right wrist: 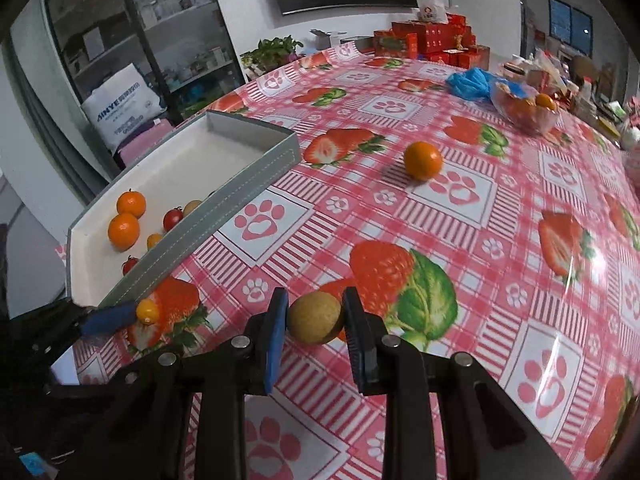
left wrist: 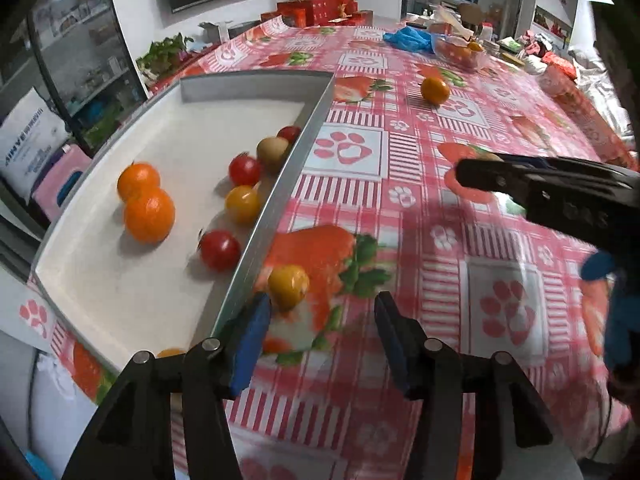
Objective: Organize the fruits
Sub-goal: 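Carry the held tomato and kiwi toward the white tray with both tools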
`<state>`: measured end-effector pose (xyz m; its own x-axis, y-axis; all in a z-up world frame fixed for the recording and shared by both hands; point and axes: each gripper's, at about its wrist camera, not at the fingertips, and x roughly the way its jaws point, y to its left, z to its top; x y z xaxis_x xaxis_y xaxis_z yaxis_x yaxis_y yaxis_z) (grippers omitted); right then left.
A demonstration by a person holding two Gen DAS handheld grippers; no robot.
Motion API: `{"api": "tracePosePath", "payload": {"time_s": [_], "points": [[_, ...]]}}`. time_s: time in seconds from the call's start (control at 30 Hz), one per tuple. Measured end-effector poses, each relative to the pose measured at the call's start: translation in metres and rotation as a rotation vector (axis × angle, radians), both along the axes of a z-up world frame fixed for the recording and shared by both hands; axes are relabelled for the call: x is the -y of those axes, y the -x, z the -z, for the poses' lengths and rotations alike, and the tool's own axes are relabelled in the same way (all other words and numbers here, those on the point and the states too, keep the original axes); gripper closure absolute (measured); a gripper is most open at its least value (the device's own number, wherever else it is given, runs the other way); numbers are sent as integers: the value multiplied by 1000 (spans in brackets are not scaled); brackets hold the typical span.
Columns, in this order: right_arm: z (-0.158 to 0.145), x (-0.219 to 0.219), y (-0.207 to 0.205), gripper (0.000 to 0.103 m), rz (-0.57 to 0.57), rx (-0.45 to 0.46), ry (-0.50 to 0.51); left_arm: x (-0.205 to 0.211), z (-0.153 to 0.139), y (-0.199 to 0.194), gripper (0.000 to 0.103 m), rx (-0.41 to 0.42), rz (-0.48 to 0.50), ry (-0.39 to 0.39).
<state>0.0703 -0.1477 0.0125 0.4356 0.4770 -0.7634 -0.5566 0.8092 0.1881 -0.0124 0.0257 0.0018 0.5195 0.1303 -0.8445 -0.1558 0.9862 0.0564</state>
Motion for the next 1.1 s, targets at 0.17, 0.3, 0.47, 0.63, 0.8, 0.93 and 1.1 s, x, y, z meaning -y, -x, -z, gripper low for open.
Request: {"api": "tracePosePath", "payload": {"time_s": [0.17,0.3,0.47,0.63,0.8,0.93,1.1], "points": [[-2,13,3,73,20,-5,-20,3,1,-6,58,23,-12,35],[-5,22,3,73,40,-12,-40,2,-3,-3,95,12,41,84],[-4,27,5,73,51,-14,-43,-1,-22,10,95,61,82,126],[-1,30,5,73,61,-24,-52,-3,-29,11,95,60,108,137],[-2,41,8,73,77,-16,-42,10,-23,-11,95,39,109,109],[-4,59,8,73,119,-14,-45,27,-20,-36,95,20,156,126],[-2,84,6,73,172,-22,-54,53,-22,-44,94,32,215,118]]}}
